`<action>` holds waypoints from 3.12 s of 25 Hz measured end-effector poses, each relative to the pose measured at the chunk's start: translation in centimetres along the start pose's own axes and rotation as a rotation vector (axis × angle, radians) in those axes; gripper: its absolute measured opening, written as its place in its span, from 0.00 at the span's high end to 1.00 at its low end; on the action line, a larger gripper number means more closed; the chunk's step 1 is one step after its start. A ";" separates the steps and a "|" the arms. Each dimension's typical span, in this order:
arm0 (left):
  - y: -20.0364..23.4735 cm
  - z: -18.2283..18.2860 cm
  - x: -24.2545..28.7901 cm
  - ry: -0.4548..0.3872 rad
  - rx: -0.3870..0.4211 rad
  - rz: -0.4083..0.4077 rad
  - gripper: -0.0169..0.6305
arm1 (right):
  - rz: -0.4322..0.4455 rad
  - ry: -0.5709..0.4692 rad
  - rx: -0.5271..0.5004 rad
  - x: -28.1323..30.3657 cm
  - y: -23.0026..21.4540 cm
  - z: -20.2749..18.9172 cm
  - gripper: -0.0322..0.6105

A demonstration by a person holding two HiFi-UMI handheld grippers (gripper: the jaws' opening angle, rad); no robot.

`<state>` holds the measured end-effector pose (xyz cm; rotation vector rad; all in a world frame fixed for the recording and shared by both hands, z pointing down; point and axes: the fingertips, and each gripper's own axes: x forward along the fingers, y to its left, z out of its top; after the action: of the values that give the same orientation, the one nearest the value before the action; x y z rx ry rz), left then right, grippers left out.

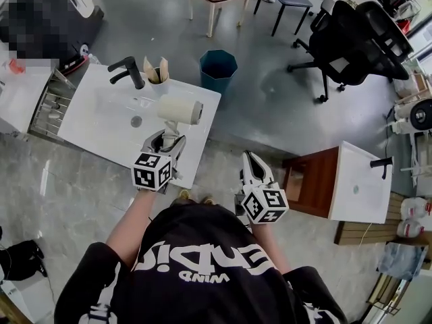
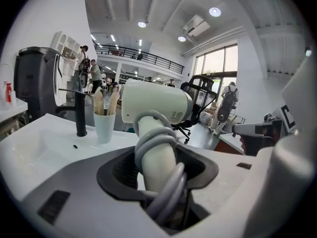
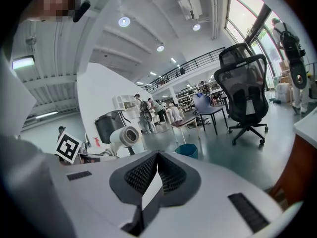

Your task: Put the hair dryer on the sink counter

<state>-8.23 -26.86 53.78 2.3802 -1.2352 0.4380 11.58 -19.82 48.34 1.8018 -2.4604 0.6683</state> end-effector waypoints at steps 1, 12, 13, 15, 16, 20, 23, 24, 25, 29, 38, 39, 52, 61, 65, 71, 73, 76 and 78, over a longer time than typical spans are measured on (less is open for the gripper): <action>0.1 -0.1 0.4 0.006 0.002 0.001 0.64 | -0.003 0.001 0.001 -0.1 -0.1 0.0 0.91; 0.8 -3.1 5.9 0.101 -0.013 -0.007 0.64 | -0.032 0.001 0.010 -1.1 -0.3 -0.1 0.91; 0.8 -3.5 6.4 0.112 -0.016 -0.007 0.64 | -0.034 0.001 0.010 -1.1 -0.3 -0.1 0.91; 1.0 -4.2 7.4 0.132 -0.016 -0.006 0.64 | -0.037 0.001 0.008 -1.1 -0.4 -0.1 0.91; 1.0 -4.5 7.9 0.142 -0.014 -0.004 0.64 | -0.040 0.002 0.007 -1.1 -0.5 -0.1 0.91; 1.5 -5.4 9.5 0.179 -0.010 0.005 0.64 | -0.055 0.009 0.013 -1.1 -0.8 -0.4 0.91; 2.1 -6.1 10.6 0.205 -0.024 0.013 0.64 | -0.067 0.014 0.021 -1.1 -1.1 -0.7 0.91; 2.3 -6.4 10.9 0.214 -0.030 0.015 0.64 | -0.071 0.016 0.023 -1.1 -1.2 -0.8 0.91; 2.4 -6.5 11.2 0.223 -0.036 0.017 0.64 | -0.075 0.017 0.025 -1.1 -1.3 -0.8 0.91; 2.9 -7.2 12.2 0.256 -0.048 0.020 0.64 | -0.085 0.025 0.031 -0.7 -1.5 -1.1 0.91; 3.2 -8.0 13.7 0.310 -0.044 0.025 0.64 | -0.110 0.038 0.051 -0.2 -2.3 -1.5 0.91; 3.2 -8.0 13.8 0.315 -0.041 0.023 0.64 | -0.113 0.041 0.054 -0.1 -2.3 -1.6 0.91; 3.2 -8.3 14.6 0.402 -0.016 0.058 0.63 | -0.135 0.045 0.086 0.1 -2.6 -2.4 0.91; 3.1 -8.1 14.8 0.422 -0.043 0.015 0.62 | -0.148 0.047 0.107 0.0 -2.8 -3.1 0.91; 2.9 -8.1 14.7 0.441 -0.057 0.002 0.62 | -0.147 0.046 0.115 0.0 -3.0 -3.1 0.91; 2.6 -8.1 14.6 0.448 -0.079 0.003 0.62 | -0.141 0.048 0.117 0.0 -3.3 -3.1 0.91; 2.6 -8.2 14.6 0.447 -0.078 0.004 0.62 | -0.136 0.051 0.116 0.1 -3.3 -3.2 0.91; 2.6 -8.2 14.6 0.443 -0.065 0.010 0.61 | -0.128 0.054 0.116 0.3 -3.2 -3.3 0.91; 2.7 -8.0 14.5 0.430 -0.052 0.017 0.61 | -0.124 0.055 0.116 0.4 -3.3 -3.2 0.91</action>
<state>-3.05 -34.35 67.91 2.0843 -1.0518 0.8583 13.69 -19.80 52.41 1.9289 -2.2970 0.8548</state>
